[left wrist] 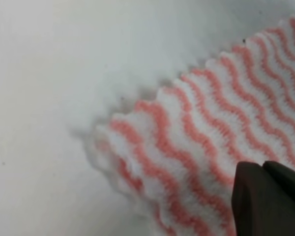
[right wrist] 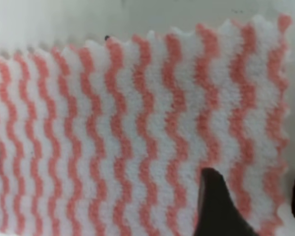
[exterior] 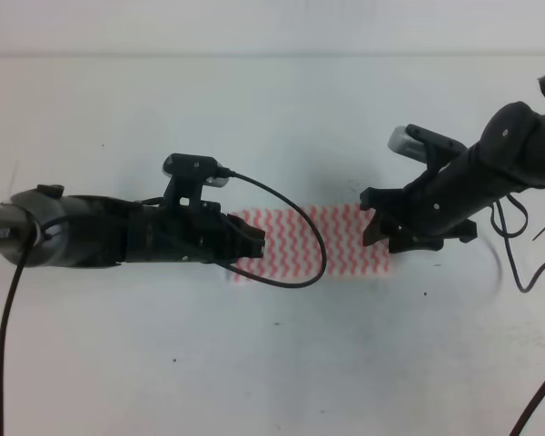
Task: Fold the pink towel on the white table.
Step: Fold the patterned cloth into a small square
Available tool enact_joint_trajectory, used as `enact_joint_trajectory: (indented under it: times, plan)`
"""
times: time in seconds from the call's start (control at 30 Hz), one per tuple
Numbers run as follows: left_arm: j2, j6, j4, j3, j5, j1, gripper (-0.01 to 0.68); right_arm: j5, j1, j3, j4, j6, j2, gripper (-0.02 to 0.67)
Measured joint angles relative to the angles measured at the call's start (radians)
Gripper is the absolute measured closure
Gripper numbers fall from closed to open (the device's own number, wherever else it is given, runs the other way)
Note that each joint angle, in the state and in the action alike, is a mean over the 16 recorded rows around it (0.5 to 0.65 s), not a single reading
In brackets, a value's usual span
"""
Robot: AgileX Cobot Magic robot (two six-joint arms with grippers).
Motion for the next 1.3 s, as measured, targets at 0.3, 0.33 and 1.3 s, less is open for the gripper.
enact_joint_trajectory:
  times: [0.3, 0.33, 1.3]
  plan:
    - [0.001, -0.012, 0.000, 0.000, -0.001, 0.000, 0.677, -0.003, 0.000, -0.003, 0.043, -0.027, 0.023, 0.336]
    - [0.001, -0.013, 0.000, 0.000, -0.001, 0.000, 0.677, -0.003, 0.000, -0.003, 0.047, -0.031, 0.025, 0.338]
    - [0.001, -0.018, 0.000, 0.000, 0.009, 0.000, 0.677, 0.005, 0.000, -0.009, 0.073, -0.042, 0.059, 0.531]
